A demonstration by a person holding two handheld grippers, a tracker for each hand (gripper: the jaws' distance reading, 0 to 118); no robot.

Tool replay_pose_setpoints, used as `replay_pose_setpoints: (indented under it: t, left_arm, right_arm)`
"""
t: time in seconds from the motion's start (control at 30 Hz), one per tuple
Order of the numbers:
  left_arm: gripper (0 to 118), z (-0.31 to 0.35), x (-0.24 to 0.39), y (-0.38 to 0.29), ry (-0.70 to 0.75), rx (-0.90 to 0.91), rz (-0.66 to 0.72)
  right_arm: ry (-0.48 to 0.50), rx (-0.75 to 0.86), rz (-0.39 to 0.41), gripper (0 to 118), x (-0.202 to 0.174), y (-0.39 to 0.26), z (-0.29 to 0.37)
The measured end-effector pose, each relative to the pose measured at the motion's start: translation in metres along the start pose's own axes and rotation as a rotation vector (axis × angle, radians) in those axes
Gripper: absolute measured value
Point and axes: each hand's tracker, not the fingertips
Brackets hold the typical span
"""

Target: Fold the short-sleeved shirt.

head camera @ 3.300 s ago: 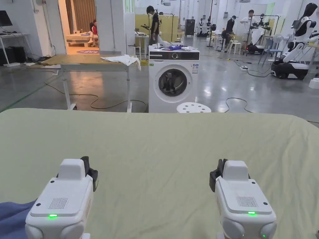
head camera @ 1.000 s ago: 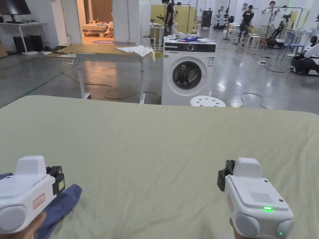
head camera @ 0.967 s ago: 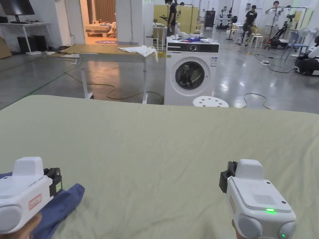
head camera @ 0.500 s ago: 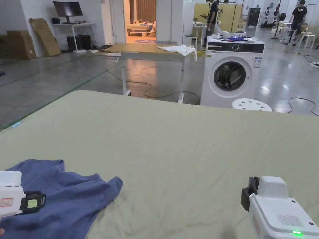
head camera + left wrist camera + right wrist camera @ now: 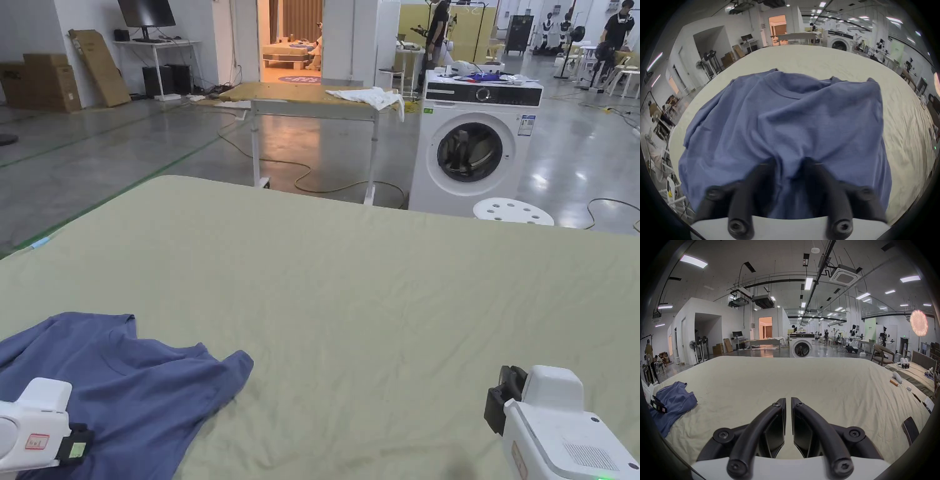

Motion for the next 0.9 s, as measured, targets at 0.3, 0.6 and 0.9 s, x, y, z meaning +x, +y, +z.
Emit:
replay_pose_setpoints:
  t: [0.3, 0.6, 0.9]
  left_arm:
    - [0, 0.017, -0.009, 0.002, 0.073, 0.168, 0.035]
    - [0, 0.073, -0.027, 0.036, 0.034, 0.409, 0.140]
    - [0, 0.149, -0.020, 0.108, -0.041, 0.632, 0.160]
  right_arm:
    - [-0.004, 0.000, 0.019, 5, 0.002, -0.001, 0.001]
    - [-0.037, 0.012, 0.007, 5, 0.016, 0.006, 0.003]
    - [-0.056, 0.027, 0.000, 5, 0.028, 0.012, 0.006]
